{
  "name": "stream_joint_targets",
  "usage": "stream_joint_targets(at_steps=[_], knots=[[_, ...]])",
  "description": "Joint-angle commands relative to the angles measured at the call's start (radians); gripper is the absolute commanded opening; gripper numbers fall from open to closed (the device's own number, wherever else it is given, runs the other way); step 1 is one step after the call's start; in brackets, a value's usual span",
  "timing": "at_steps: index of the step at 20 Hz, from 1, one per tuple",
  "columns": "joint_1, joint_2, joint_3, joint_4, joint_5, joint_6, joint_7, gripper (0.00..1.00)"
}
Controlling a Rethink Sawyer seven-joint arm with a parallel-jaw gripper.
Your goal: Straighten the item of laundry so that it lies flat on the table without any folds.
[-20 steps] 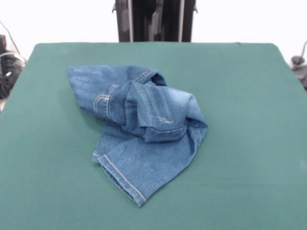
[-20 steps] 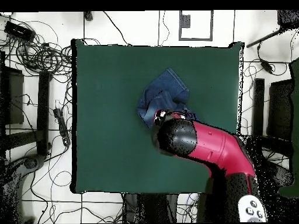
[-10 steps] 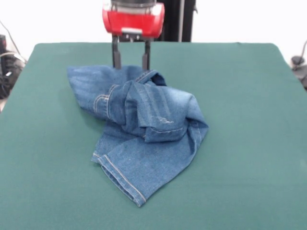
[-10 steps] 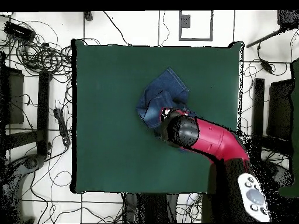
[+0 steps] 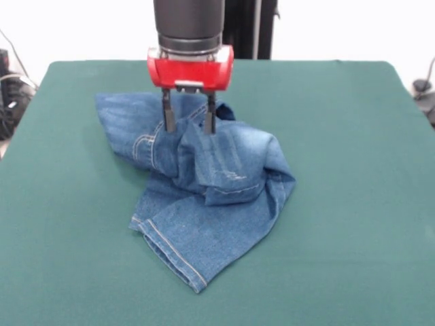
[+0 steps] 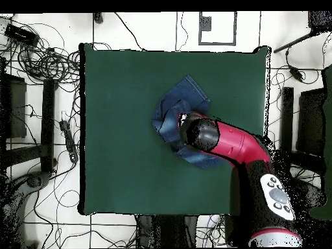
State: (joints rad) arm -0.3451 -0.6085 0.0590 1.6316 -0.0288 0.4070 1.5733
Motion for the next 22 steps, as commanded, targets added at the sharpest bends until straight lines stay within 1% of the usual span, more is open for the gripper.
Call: stream_joint_targets(at_steps=[1, 5, 10, 14, 19, 20, 22], knots=[[0.009, 0.103, 0.135, -0.095, -0.013, -0.002, 0.041, 1.0], [-0.009, 0.193, 0.158, -0.139, -0.017, -0.049, 0.035, 1.0], [-0.019, 0.298, 0.165, -0.186, -0.034, -0.101, 0.04, 1.0], [-0.025, 0.332, 0.167, -0.188, -0.045, -0.133, 0.045, 1.0], [-0.041, 0.297, 0.176, -0.12, -0.059, -0.218, 0.078, 1.0], [-0.041, 0.291, 0.175, -0.107, -0.05, -0.203, 0.094, 0.0], [-0.02, 0.278, 0.148, -0.105, -0.042, -0.175, 0.108, 0.0]])
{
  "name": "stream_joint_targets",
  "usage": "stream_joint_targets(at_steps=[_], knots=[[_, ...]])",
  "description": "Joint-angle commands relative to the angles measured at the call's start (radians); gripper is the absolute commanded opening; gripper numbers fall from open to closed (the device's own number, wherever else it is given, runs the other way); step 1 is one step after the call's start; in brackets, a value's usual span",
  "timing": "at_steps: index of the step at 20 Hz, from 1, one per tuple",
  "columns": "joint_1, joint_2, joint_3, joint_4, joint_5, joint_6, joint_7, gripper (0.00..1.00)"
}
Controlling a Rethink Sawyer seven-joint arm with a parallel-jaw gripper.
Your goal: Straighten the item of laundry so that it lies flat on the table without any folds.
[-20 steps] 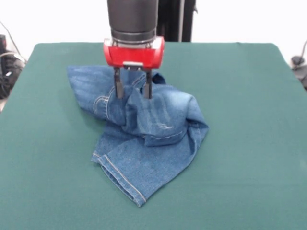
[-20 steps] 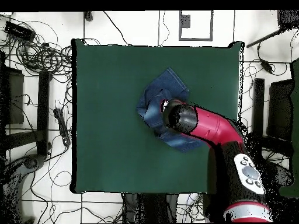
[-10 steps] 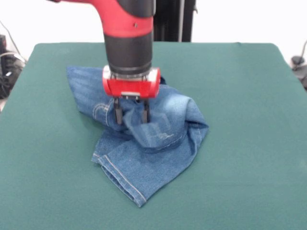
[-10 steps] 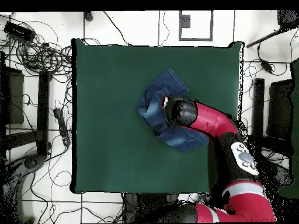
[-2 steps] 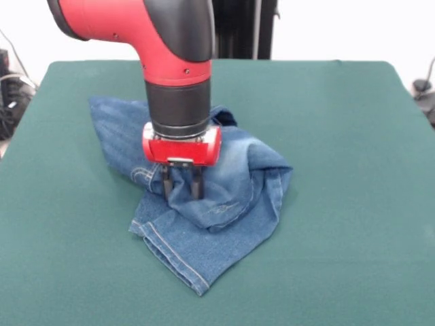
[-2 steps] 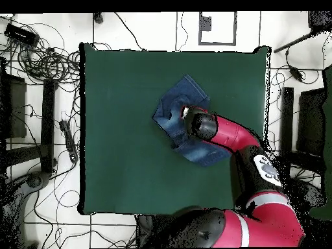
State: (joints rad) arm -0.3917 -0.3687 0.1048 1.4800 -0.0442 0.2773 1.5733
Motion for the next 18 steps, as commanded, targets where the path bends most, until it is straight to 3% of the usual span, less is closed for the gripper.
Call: stream_joint_targets(at_steps=[1, 10, 18], knots=[[0.037, 0.032, 0.089, 0.047, -0.023, -0.032, 0.115, 0.0], [0.095, -0.2, 0.044, 0.223, -0.002, 0.036, 0.174, 0.0], [0.195, -0.452, -0.062, 0.313, 0.048, 0.283, 0.204, 0.0]])
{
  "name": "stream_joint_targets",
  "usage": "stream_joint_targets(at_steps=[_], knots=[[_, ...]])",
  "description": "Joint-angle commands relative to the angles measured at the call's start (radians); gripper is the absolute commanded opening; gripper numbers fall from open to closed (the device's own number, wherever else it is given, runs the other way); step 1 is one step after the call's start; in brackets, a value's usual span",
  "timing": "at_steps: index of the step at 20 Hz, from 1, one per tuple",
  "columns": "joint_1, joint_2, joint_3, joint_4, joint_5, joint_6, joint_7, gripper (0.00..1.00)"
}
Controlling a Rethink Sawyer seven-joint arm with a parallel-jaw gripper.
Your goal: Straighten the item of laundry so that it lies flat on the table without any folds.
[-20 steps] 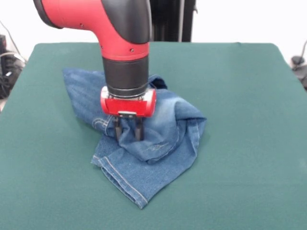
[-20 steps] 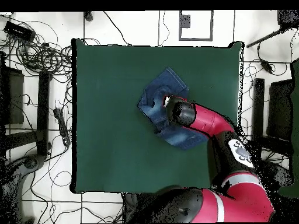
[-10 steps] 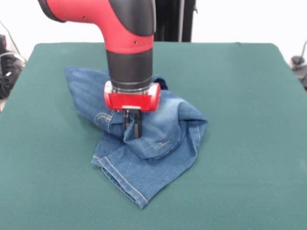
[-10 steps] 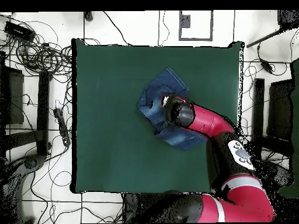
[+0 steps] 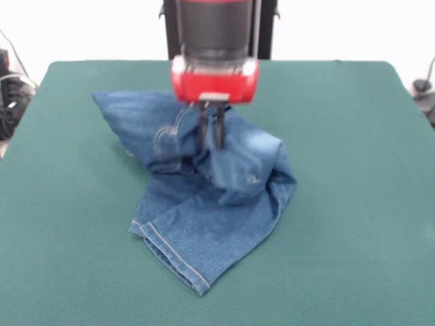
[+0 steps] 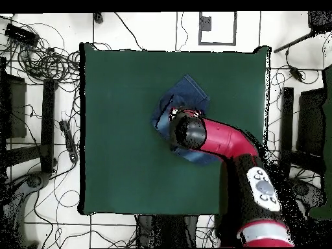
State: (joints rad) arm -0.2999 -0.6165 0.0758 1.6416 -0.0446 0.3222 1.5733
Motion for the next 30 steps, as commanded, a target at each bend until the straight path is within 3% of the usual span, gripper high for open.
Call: stream_joint_targets(at_steps=[1, 9, 22, 30], knots=[[0.114, -0.226, -0.045, 0.159, 0.052, 0.263, 0.208, 0.0], [0.155, -0.293, -0.079, 0.197, 0.08, 0.316, 0.232, 0.0], [0.2, -0.329, -0.093, 0.303, 0.142, 0.242, 0.282, 0.0], [0.281, -0.322, -0.121, 0.385, 0.207, 0.141, 0.363, 0.0]])
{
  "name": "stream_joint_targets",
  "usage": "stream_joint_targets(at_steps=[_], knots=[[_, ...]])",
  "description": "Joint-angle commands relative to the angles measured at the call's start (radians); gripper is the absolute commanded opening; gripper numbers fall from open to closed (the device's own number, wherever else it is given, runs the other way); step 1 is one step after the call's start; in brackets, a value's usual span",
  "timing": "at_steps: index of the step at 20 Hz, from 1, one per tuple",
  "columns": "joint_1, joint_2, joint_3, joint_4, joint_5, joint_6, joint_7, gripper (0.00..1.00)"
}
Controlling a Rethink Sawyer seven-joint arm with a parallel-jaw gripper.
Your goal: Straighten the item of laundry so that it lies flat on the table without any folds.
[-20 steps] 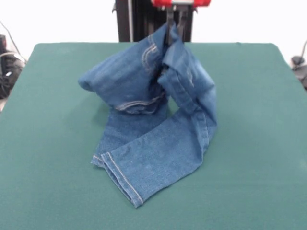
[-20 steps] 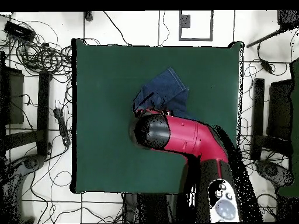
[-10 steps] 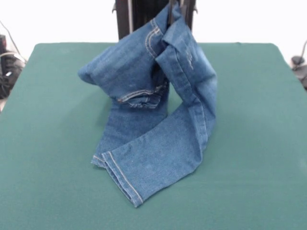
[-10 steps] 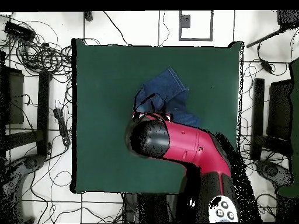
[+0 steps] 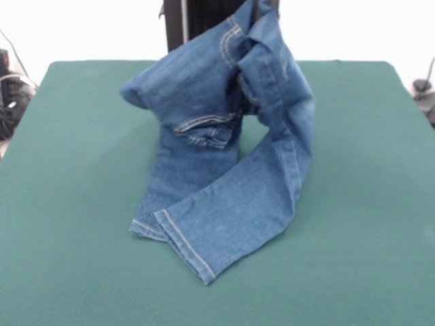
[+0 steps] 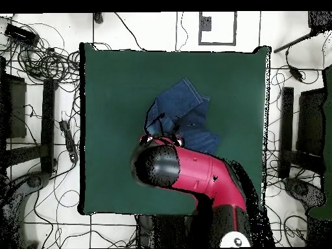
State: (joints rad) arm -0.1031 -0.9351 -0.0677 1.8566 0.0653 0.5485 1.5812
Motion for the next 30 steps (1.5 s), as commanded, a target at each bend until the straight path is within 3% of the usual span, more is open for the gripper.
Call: stream_joint_targets(at_steps=[1, 7, 18, 25, 30], knots=[[0.096, 0.003, 0.02, 0.18, 0.109, -0.101, 0.366, 0.0], [0.163, 0.022, 0.012, 0.25, 0.181, -0.2, 0.445, 0.0], [0.267, -0.045, 0.011, 0.403, 0.288, -0.276, 0.569, 0.0], [0.277, -0.076, 0.037, 0.469, 0.317, -0.311, 0.59, 0.0], [0.181, -0.029, 0.098, 0.472, 0.291, -0.379, 0.526, 0.0]])
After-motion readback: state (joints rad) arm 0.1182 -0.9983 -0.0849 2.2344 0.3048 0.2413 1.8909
